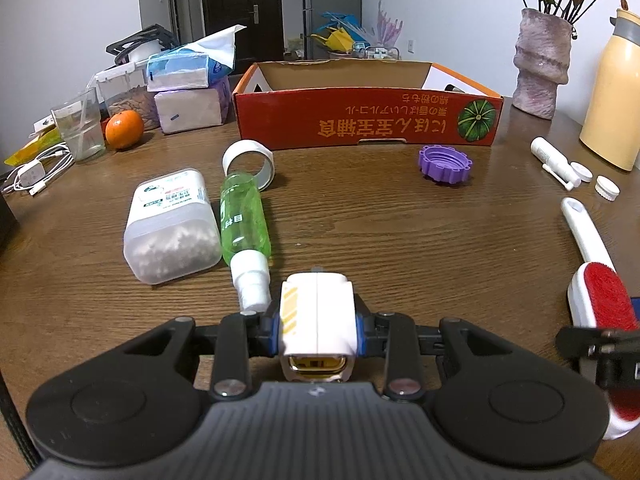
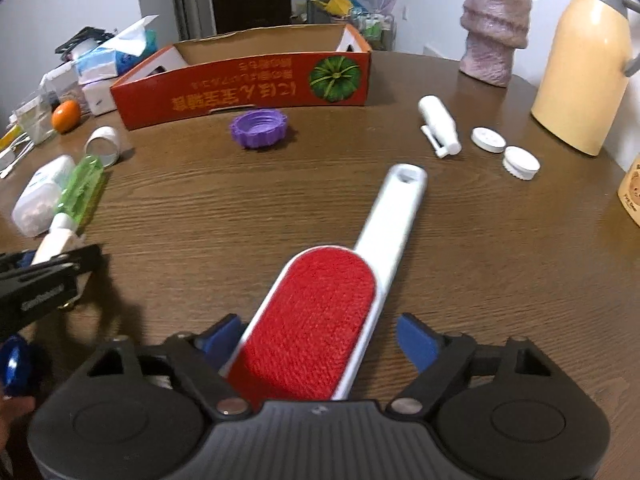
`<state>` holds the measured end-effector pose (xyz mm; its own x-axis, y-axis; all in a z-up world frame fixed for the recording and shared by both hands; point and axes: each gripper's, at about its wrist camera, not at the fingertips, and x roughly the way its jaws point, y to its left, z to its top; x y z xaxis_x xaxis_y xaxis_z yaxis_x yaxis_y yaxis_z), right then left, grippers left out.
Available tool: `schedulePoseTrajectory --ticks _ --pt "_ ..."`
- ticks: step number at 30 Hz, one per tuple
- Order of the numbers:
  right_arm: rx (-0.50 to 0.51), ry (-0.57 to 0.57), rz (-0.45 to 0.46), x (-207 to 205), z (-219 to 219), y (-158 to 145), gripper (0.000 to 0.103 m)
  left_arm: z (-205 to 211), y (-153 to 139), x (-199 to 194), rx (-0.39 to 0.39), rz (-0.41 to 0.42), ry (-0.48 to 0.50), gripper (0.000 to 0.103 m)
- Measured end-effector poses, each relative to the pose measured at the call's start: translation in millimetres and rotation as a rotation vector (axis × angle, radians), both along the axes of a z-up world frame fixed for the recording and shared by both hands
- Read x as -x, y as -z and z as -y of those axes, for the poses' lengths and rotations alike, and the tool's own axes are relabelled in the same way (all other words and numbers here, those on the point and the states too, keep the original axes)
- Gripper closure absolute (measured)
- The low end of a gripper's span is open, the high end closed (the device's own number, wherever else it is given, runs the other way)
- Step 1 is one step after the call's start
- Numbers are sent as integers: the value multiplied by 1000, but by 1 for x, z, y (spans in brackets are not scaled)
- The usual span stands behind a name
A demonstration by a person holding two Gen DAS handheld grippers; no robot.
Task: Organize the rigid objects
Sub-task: 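Close the right gripper on the red-and-white lint brush handle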
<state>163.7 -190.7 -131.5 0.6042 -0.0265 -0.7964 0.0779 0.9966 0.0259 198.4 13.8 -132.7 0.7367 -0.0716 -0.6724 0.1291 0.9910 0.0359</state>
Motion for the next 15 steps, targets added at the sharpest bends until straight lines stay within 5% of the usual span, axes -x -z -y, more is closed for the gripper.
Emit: schedulePoseTrajectory --ticks 6,15 --pt "3 -30 46 -6 15 -1 48 -1 0 -1 2 -2 1 70" --pt "-3 -61 89 -9 22 -1 49 -1 0 -1 0 -2 0 70"
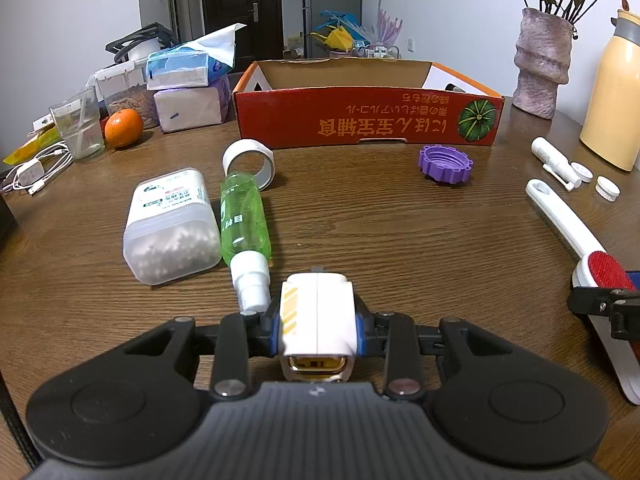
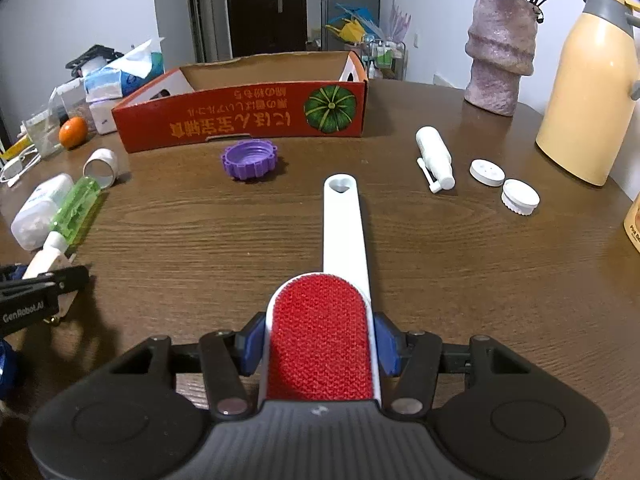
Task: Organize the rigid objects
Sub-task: 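Close the right gripper on the red-and-white lint brush handle, then carry the plug and lint brush with both grippers over the cardboard box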
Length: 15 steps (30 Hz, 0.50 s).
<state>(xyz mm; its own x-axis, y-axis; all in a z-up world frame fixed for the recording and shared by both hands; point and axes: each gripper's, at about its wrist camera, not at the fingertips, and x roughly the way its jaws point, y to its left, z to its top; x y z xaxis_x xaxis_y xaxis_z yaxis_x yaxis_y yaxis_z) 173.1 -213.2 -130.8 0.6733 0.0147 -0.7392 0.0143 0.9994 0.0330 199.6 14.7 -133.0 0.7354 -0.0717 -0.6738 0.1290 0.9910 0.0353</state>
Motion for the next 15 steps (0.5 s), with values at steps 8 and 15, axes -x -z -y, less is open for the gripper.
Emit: schedulePoseTrajectory --ticks 8,15 --pt "2 -9 55 0 2 -7 49 -1 0 -3 -5 -3 -12 70" --pt "-7 -19 83 -3 5 -11 49 -1 -2 -5 -8 3 -29 70"
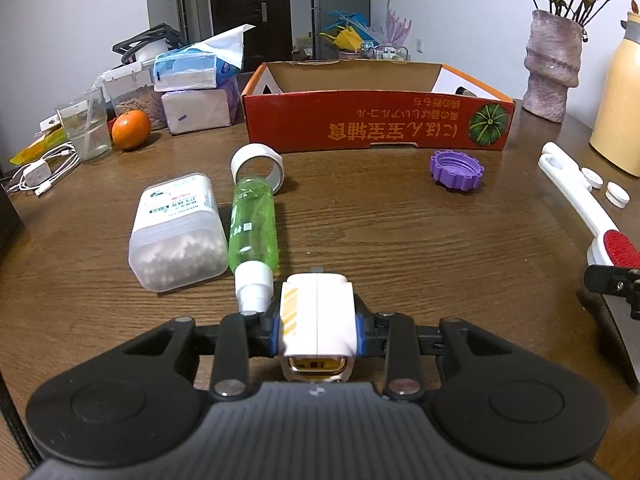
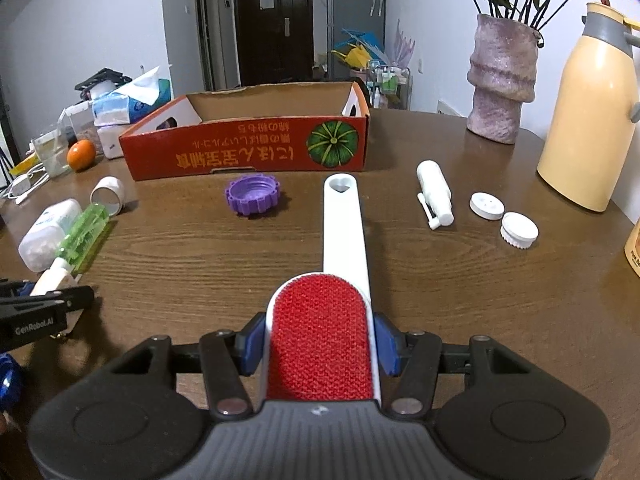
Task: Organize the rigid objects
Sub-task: 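Carry the plug and lint brush with both grippers over the cardboard box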
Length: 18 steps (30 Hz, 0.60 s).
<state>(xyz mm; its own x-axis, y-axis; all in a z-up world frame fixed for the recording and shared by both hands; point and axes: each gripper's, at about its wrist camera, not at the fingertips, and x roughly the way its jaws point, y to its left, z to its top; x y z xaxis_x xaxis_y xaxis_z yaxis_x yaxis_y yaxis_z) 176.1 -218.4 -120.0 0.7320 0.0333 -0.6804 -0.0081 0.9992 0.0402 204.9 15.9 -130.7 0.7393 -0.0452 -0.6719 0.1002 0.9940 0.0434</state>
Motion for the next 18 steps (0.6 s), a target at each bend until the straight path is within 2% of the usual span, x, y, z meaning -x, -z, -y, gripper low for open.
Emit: schedulePoseTrajectory --ticks 10,18 --pt "-7 -18 49 -6 2 -9 49 -9 -5 -10 4 11 -54 70" --pt "-20 -30 94 -18 7 -22 49 -4 -31 -13 45 80 -59 70"
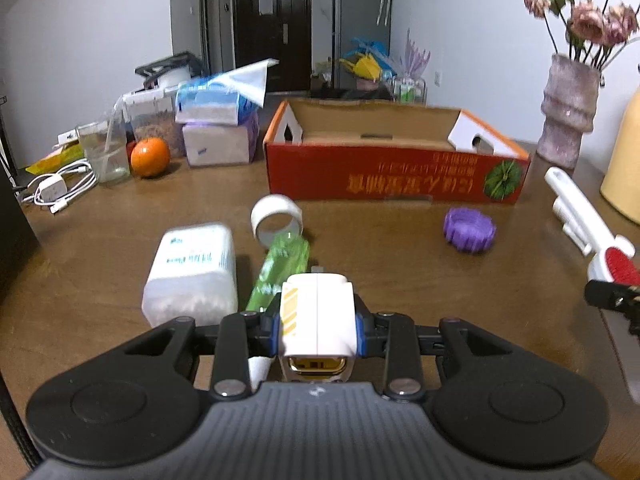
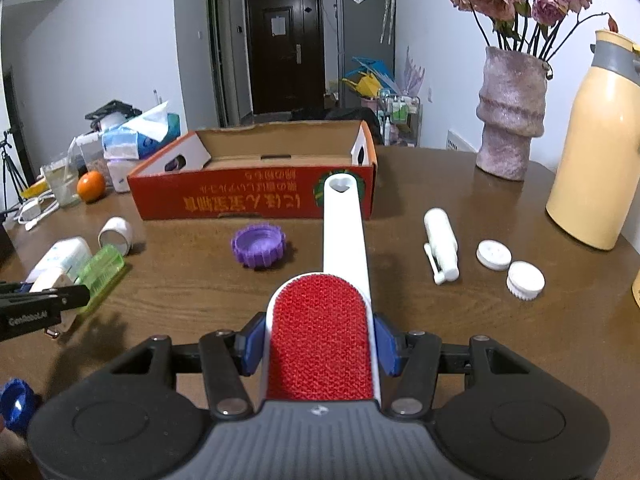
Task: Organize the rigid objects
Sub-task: 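Carry the plug and lint brush with both grippers over the cardboard box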
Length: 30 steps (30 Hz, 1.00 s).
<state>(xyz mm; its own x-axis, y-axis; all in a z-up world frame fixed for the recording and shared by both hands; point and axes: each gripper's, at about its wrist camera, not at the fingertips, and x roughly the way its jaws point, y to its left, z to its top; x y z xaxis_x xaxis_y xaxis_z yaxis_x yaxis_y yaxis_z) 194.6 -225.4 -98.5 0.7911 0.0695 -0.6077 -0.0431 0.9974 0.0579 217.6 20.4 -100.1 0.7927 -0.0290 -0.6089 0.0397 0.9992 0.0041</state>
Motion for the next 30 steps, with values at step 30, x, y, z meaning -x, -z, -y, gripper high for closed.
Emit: schedulePoseTrajectory --ticks 30 --pt "-71 -37 121 -72 -3 -36 49 39 -55 -64 69 97 -67 70"
